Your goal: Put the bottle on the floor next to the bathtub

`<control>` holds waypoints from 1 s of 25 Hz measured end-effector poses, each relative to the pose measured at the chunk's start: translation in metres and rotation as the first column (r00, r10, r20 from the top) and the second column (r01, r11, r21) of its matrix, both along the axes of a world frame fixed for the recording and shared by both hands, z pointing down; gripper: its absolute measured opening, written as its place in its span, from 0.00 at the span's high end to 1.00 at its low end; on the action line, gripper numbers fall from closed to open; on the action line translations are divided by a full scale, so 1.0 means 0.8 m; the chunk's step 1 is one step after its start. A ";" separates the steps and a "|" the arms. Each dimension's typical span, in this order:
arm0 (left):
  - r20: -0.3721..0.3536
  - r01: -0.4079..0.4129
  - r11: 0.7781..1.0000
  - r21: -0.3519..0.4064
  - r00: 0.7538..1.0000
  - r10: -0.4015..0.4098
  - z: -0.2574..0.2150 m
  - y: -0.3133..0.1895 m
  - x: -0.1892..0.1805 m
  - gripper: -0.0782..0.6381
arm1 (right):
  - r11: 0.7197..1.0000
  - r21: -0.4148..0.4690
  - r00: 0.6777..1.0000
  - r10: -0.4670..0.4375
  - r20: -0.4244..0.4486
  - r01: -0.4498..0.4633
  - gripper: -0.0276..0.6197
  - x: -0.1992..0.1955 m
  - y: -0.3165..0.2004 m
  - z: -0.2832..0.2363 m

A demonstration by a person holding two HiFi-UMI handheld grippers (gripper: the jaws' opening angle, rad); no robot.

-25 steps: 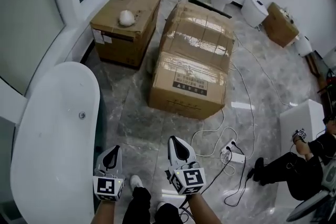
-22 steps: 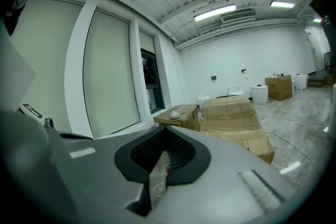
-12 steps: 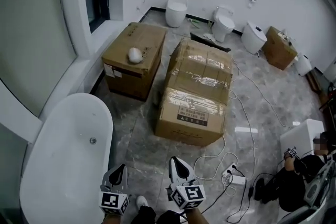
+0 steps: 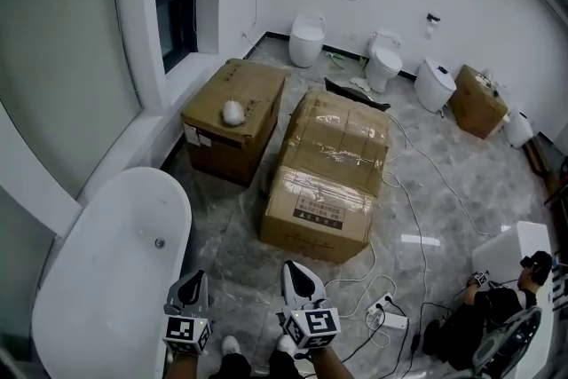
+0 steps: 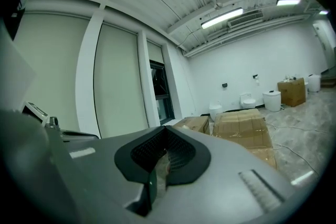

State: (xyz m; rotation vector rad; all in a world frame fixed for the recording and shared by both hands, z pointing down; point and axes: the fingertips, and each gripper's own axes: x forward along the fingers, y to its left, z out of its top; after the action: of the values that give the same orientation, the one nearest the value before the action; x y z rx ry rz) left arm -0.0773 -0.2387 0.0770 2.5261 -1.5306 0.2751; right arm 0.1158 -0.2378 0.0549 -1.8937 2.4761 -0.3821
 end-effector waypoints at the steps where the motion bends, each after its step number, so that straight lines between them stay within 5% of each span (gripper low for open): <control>1: 0.001 0.013 1.000 0.011 1.000 -0.013 -0.008 0.000 0.001 0.89 | 1.000 0.002 1.000 -0.013 -0.008 0.013 0.92 0.004 0.001 -0.006; 7: 0.032 0.009 0.998 0.070 0.999 -0.011 -0.049 0.000 0.018 0.89 | 0.999 0.029 1.000 -0.029 0.004 0.029 0.92 0.030 0.003 -0.031; 15: -0.013 0.021 0.995 0.096 1.000 -0.020 -0.062 0.007 0.019 0.89 | 0.998 0.048 0.999 -0.041 -0.004 0.041 0.92 0.040 0.014 -0.038; 25: -0.008 0.009 0.995 0.104 1.000 -0.008 -0.077 0.018 0.010 0.89 | 0.994 0.068 0.997 -0.080 -0.022 0.082 0.92 0.018 0.021 -0.052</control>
State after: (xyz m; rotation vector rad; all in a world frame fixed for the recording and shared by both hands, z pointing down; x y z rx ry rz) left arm -0.0693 -0.2241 0.0157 2.5949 -1.5921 0.1895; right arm 0.1300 -0.2207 0.0133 -1.7849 2.5494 -0.2771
